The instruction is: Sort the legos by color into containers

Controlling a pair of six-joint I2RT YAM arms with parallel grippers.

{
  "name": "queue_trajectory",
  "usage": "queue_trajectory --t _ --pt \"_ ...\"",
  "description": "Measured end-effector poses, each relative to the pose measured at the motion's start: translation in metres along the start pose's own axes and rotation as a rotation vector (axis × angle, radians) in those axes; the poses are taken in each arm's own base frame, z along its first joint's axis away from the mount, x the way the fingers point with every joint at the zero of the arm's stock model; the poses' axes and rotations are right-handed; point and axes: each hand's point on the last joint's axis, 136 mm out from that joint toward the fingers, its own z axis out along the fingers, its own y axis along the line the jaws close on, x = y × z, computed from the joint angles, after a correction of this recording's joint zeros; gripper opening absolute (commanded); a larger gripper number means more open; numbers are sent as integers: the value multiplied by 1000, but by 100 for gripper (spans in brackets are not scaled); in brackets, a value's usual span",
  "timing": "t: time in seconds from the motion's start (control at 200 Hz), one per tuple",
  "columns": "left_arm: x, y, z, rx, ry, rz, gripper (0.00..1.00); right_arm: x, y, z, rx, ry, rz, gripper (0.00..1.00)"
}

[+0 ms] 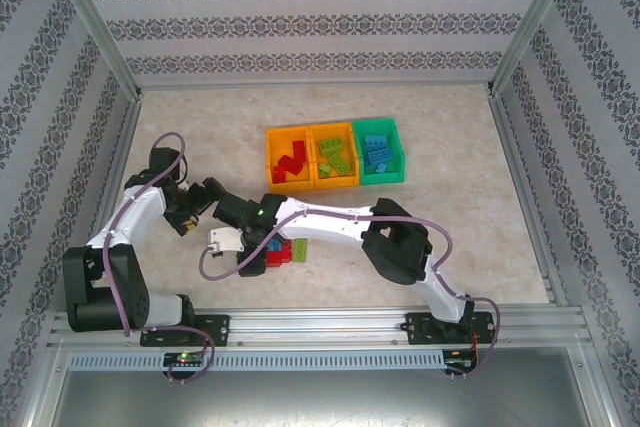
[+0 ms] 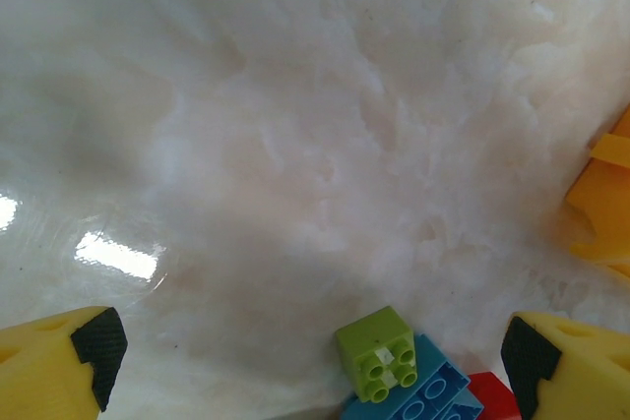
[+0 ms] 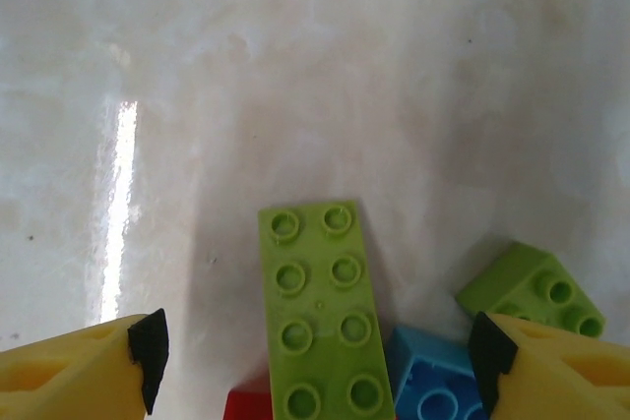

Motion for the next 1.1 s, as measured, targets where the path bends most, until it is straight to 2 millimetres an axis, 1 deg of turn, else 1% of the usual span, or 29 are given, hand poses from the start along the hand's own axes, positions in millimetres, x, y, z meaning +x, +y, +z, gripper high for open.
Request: queue_trajectory --t 0.16,0.285,0.415,0.495,0.624,0.719,0.869,1.099 --pt "2 2 2 -4 5 -4 100 0 0 12 -18 12 -12 78" --pt "2 2 2 -4 5 -4 100 6 4 20 -42 36 -14 70" --pt "1 3 1 -4 4 -8 100 9 6 24 -55 51 -20 66" --pt "0 4 1 -4 2 -11 100 9 6 25 -57 54 -21 60" --pt "0 5 2 -4 4 -15 100 8 5 26 -60 58 -23 46" --pt "0 5 2 -3 4 -16 100 7 4 27 -59 58 -21 43" --pt "0 5 2 -3 4 -17 100 7 4 28 -59 58 -20 35" --pt "1 5 2 -1 6 -17 100 6 3 27 -56 53 -13 33"
